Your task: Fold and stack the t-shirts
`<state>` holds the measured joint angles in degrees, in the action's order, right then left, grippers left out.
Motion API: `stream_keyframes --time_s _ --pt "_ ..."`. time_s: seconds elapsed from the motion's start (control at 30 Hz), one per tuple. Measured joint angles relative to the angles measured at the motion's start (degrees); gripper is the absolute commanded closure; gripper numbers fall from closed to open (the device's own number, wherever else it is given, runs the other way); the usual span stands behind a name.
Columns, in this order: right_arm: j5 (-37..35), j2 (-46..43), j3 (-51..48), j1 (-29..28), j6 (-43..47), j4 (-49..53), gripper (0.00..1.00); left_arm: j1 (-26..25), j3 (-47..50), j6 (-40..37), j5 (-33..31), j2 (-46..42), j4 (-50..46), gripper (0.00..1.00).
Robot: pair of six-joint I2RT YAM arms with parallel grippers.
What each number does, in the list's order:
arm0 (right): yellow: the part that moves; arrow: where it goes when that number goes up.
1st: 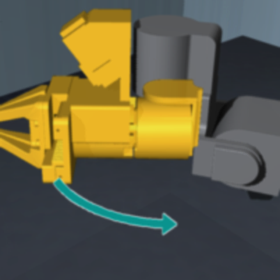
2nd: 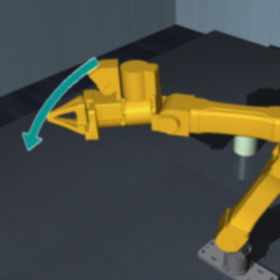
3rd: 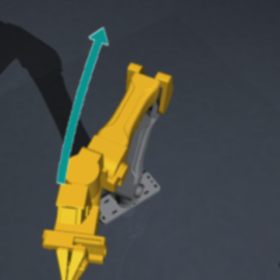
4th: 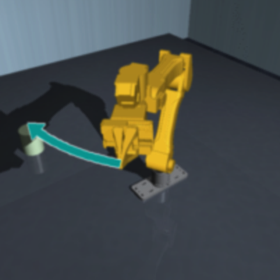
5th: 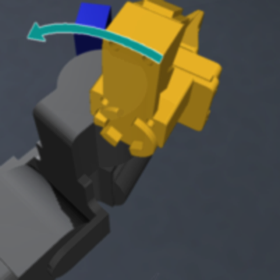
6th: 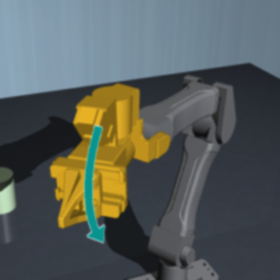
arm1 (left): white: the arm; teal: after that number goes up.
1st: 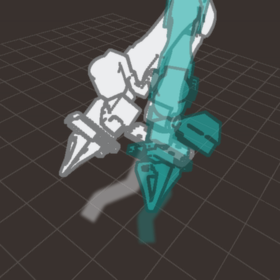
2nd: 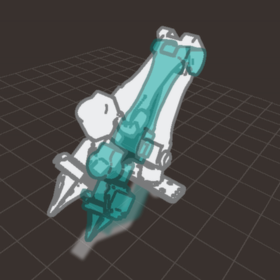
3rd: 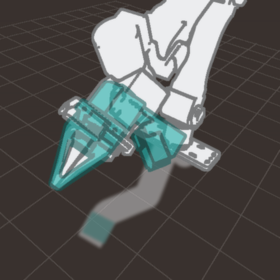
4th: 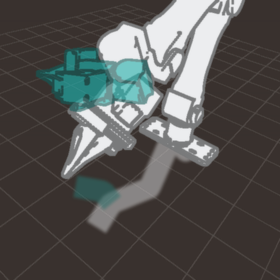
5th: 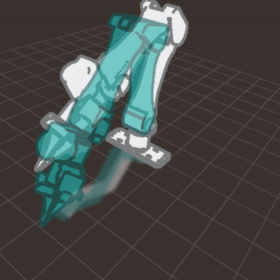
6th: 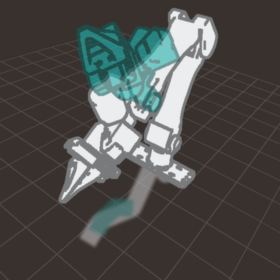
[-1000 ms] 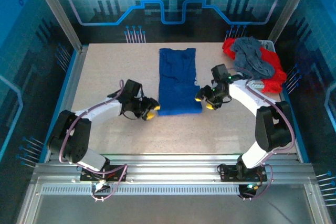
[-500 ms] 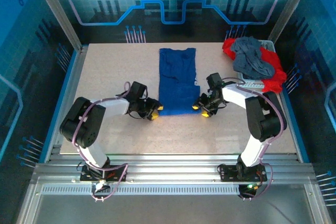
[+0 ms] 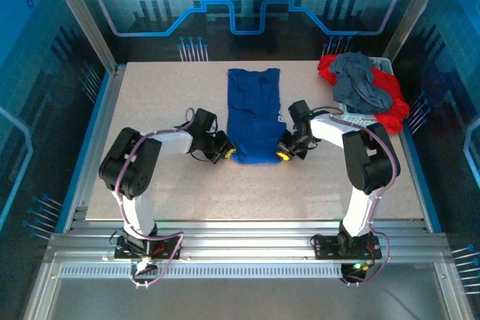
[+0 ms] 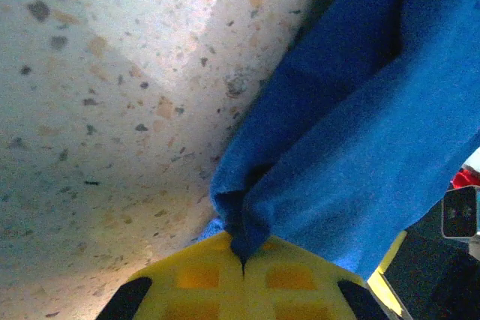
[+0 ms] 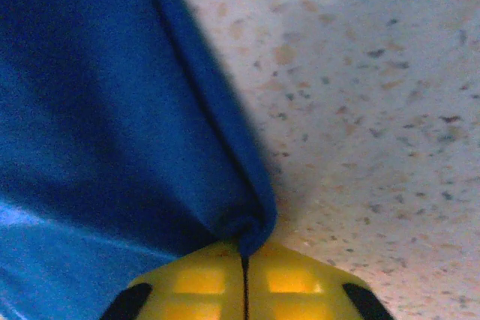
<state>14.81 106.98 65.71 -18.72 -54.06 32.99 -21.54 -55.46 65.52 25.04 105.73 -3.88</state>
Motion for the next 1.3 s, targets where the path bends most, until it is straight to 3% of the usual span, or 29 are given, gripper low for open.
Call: stream_keyframes --time_s 0.23,0.43,0.7,0.93,1.1,1.3 --pt "-1.07 -1.01 0.28 -0.85 0.11 1.05 1.0 -0.02 0.44 -2.84 -0.37 -4.04 -5.29 1.0" --pt "-1.05 -9.57 -4.07 -3.58 0.52 2.99 1.0 -0.52 4.96 -6.1 1.03 -13.4 -9.05 1.0" --pt "1.9 -27.65 -12.72 -10.45 1.14 11.34 1.0 -6.32 17.25 -8.17 7.41 -31.78 -16.24 1.0" --pt "8.09 -40.09 -12.17 -12.74 -1.46 20.74 1.0 -9.14 21.4 0.79 11.91 -52.41 -18.53 1.0" --pt "11.06 -36.94 -2.82 -12.02 -3.13 26.29 1.0 -8.22 20.35 8.63 11.69 -57.27 -17.9 1.0" --pt "14.53 -22.21 11.34 -7.04 -2.78 28.06 1.0 -0.44 14.53 14.82 11.19 -45.16 -16.33 1.0"
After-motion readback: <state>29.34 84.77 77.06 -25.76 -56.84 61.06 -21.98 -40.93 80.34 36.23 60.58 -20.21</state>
